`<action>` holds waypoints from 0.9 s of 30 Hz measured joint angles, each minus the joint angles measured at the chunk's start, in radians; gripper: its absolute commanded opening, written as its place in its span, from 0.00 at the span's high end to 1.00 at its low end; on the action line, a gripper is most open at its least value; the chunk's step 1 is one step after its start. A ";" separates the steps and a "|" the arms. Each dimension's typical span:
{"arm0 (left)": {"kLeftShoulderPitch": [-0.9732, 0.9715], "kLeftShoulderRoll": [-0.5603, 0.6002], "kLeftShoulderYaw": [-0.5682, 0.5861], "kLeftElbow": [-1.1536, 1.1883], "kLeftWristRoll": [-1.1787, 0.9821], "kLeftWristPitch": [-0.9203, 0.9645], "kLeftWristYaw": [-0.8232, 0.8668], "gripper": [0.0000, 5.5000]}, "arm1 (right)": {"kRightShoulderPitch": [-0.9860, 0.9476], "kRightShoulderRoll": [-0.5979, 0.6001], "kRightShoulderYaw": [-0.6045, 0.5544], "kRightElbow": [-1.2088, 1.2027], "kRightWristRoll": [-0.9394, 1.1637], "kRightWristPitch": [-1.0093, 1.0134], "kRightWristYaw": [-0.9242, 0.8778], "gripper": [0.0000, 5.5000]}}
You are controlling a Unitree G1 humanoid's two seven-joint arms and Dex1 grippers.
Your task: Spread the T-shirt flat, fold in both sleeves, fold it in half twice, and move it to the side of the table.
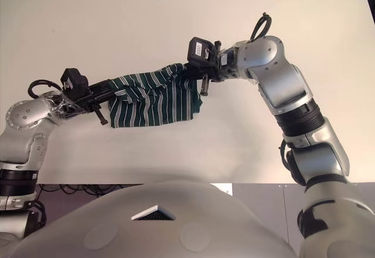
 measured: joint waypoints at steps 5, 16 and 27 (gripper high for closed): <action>-0.016 -0.039 -0.007 0.059 0.057 0.005 0.030 0.81 | -0.048 0.110 0.002 0.232 -0.032 -0.043 -0.008 0.71; -0.232 -0.196 0.167 0.345 -0.081 0.218 0.173 0.78 | -0.096 0.213 -0.298 0.484 0.099 0.089 -0.128 0.67; -0.263 -0.237 0.292 0.370 -0.122 0.065 0.135 0.86 | 0.045 0.277 -0.319 0.303 0.061 -0.284 -0.191 0.83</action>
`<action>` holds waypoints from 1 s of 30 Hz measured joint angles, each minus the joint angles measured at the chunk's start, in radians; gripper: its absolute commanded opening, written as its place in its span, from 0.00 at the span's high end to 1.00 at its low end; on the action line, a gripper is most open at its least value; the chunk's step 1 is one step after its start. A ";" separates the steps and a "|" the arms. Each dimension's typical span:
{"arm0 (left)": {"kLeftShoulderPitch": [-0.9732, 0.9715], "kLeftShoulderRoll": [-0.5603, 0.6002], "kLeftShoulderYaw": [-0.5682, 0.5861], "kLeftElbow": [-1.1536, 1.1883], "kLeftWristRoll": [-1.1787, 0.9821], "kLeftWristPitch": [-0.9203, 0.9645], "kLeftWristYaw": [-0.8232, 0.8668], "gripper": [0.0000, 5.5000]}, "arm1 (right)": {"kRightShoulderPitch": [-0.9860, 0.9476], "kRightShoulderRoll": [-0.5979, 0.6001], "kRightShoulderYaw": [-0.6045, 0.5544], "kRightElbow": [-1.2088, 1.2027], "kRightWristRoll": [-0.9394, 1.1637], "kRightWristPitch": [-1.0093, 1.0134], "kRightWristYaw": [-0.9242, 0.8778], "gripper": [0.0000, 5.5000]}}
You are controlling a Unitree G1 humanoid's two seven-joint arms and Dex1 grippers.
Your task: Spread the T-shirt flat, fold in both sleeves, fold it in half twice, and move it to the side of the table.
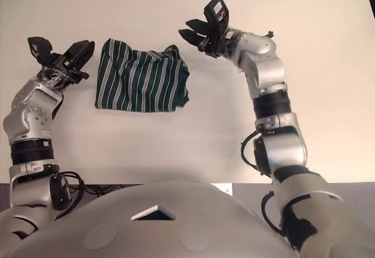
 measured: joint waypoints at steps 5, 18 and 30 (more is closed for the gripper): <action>0.056 -0.009 -0.166 -0.128 0.203 -0.204 -0.044 1.00 | 0.134 0.055 0.193 -0.051 -0.150 -0.164 -0.033 0.99; -0.185 -0.011 -0.284 0.450 0.535 -0.383 0.199 1.00 | 0.110 0.072 0.208 0.184 -0.299 -0.254 -0.198 0.99; -0.106 -0.208 -0.140 0.247 0.352 -0.539 0.328 1.00 | 0.272 -0.160 0.076 -0.022 -0.267 -0.148 -0.172 0.99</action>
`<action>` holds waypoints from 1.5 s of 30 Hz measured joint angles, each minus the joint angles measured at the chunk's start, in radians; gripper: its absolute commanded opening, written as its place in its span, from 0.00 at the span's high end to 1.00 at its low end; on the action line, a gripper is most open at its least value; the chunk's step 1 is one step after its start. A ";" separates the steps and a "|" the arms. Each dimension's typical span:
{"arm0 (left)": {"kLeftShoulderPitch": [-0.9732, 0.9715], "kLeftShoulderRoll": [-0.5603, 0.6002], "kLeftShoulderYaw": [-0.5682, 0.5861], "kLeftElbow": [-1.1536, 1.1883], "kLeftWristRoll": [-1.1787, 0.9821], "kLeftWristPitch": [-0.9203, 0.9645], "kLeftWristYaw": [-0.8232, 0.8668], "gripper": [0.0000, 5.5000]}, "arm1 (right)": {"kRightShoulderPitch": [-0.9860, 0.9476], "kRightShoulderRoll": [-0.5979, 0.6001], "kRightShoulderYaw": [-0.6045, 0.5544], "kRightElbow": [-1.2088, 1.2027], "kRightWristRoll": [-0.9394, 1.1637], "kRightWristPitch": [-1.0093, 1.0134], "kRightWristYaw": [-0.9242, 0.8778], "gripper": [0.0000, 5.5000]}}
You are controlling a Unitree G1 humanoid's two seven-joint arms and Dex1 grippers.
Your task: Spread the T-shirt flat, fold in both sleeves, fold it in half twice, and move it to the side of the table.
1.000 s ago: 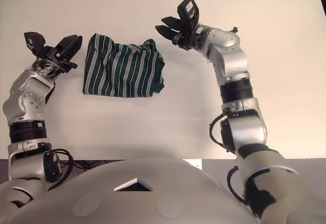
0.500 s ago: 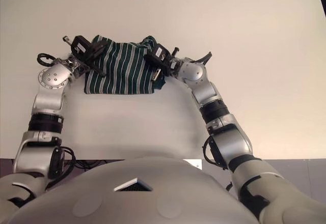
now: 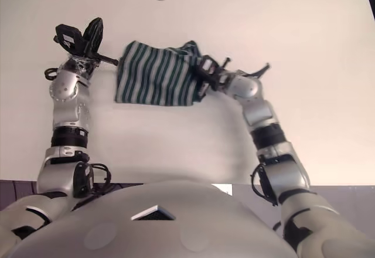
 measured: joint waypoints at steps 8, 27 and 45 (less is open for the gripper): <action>0.094 -0.008 0.033 -0.097 -0.015 -0.033 0.034 1.00 | 0.229 -0.274 -0.280 -0.104 0.030 0.093 -0.049 0.99; 0.176 0.027 0.098 -0.178 -0.016 0.059 0.085 1.00 | 0.179 0.006 -0.543 -0.618 0.345 -0.031 -0.319 0.99; 0.578 0.046 0.044 -0.696 0.081 0.111 0.071 1.00 | 0.651 0.251 -0.350 -0.966 0.173 -0.170 -0.547 0.99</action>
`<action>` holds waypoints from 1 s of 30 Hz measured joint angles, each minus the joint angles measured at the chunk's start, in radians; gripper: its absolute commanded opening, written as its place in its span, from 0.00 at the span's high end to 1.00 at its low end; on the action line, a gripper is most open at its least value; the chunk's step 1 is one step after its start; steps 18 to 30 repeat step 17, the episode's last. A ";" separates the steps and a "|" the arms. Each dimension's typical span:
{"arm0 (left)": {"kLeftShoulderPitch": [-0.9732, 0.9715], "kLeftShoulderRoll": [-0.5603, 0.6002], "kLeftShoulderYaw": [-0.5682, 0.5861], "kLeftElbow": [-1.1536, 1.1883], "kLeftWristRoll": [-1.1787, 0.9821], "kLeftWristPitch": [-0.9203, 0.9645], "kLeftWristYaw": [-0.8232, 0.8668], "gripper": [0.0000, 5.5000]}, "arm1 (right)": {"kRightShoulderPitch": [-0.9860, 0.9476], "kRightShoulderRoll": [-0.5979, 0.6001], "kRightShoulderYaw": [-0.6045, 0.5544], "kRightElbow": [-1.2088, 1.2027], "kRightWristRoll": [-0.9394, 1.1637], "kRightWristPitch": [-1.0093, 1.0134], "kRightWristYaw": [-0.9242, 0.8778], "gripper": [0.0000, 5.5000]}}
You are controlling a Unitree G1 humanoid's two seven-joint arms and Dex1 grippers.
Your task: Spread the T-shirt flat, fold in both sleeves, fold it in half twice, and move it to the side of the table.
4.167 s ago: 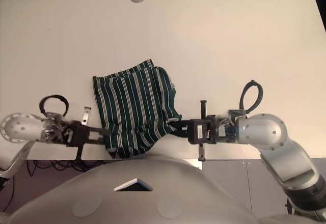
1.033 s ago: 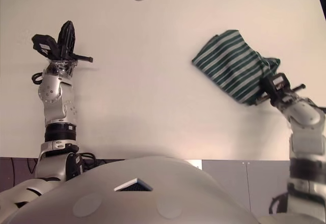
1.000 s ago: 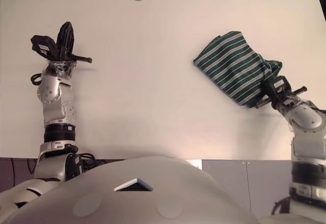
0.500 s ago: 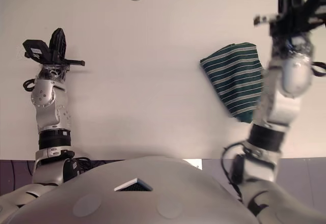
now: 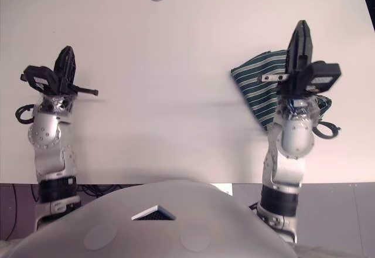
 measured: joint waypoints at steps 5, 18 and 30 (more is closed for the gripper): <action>0.111 0.021 0.029 -0.163 0.031 0.052 0.005 1.00 | 0.102 -0.008 -0.052 -0.178 0.159 0.155 -0.001 0.99; -0.071 0.053 -0.018 -0.134 0.051 0.257 0.004 1.00 | 0.070 -0.008 -0.083 -0.249 0.131 0.274 -0.041 0.99; -0.071 0.053 -0.018 -0.134 0.051 0.257 0.004 1.00 | 0.070 -0.008 -0.083 -0.249 0.131 0.274 -0.041 0.99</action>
